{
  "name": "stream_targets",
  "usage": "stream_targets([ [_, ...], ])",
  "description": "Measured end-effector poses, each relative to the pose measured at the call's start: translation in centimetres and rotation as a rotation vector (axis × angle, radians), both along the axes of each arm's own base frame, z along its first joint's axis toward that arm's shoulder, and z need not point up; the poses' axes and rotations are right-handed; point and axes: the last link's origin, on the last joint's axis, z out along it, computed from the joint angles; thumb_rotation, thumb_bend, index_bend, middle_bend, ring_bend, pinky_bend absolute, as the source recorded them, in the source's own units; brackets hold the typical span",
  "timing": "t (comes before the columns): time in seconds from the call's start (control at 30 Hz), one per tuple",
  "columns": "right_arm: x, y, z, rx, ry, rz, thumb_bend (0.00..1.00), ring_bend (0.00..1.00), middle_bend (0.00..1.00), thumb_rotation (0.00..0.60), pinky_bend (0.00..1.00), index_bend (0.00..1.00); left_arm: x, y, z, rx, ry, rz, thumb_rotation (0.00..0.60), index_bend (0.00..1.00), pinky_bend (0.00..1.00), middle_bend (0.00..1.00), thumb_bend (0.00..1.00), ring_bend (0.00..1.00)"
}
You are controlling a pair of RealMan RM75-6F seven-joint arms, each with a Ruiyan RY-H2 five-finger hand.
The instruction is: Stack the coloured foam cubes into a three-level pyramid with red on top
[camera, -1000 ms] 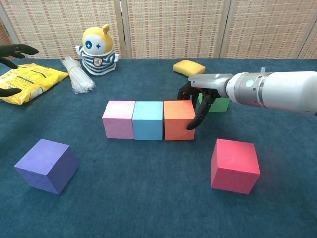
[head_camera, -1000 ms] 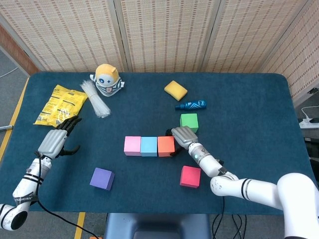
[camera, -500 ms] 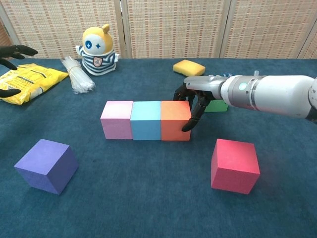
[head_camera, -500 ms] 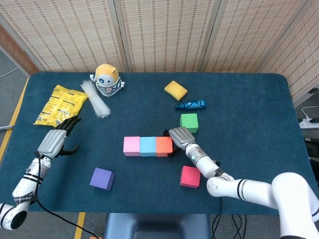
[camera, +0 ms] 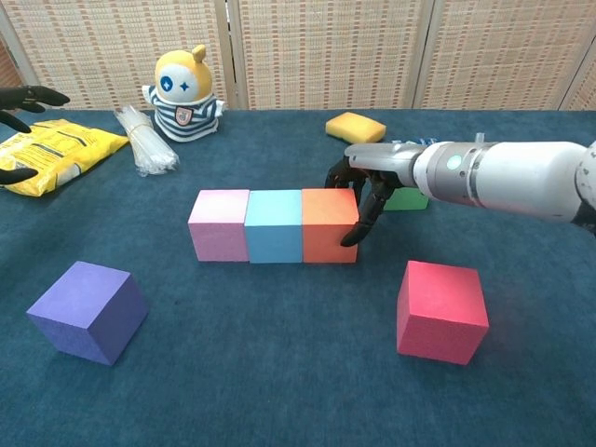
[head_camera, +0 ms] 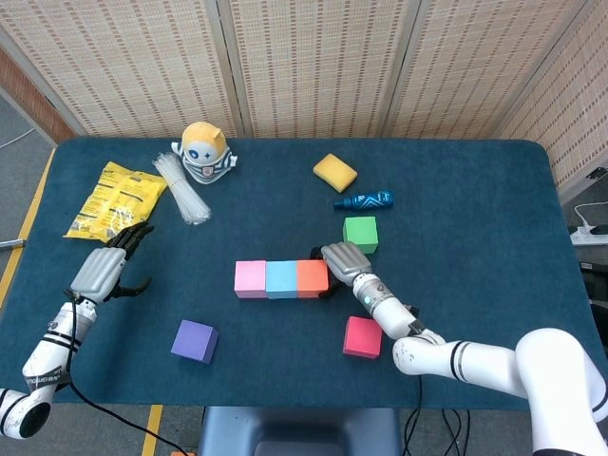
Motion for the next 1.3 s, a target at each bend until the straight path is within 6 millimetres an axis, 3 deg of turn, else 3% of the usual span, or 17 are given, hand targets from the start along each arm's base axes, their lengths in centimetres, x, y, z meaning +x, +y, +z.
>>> stream_targets([
  [0.33, 0.4, 0.1, -0.2, 0.006, -0.012, -0.002, 0.16, 0.42, 0.46, 0.600, 0.56, 0.43, 0.0, 0.1, 0.0, -0.001, 0.001, -0.001, 0.600, 0.04, 0.17, 0.00, 0.35, 0.00],
  [0.47, 0.3, 0.2, -0.1, 0.011, -0.004, 0.001, 0.16, 0.36, 0.44, 0.600, 0.50, 0.30, 0.0, 0.3, -0.1, -0.008, 0.007, -0.001, 0.600, 0.04, 0.17, 0.00, 0.36, 0.00],
  [0.67, 0.2, 0.6, 0.2, 0.022, 0.005, 0.004, 0.16, 0.22, 0.28, 0.600, 0.37, 0.03, 0.2, 1.0, -0.1, -0.023, 0.021, -0.006, 0.600, 0.04, 0.17, 0.00, 0.36, 0.00],
  [0.83, 0.4, 1.3, 1.0, 0.028, -0.006, 0.015, 0.16, 0.07, 0.11, 0.600, 0.24, 0.00, 1.0, 2.2, -0.1, -0.032, 0.045, -0.027, 0.600, 0.04, 0.16, 0.00, 0.36, 0.00],
  [1.03, 0.5, 2.6, 4.9, -0.041, -0.029, 0.079, 0.16, 0.02, 0.09, 0.600, 0.19, 0.00, 3.0, 4.2, -1.1, -0.047, 0.071, -0.072, 0.600, 0.03, 0.15, 0.00, 0.36, 0.00],
  [1.3, -3.0, 4.7, 14.8, -0.317, -0.010, 0.118, 0.16, 0.00, 0.08, 0.600, 0.18, 0.00, 6.1, 6.9, -4.8, -0.107, 0.129, -0.113, 0.600, 0.01, 0.14, 0.00, 0.36, 0.00],
])
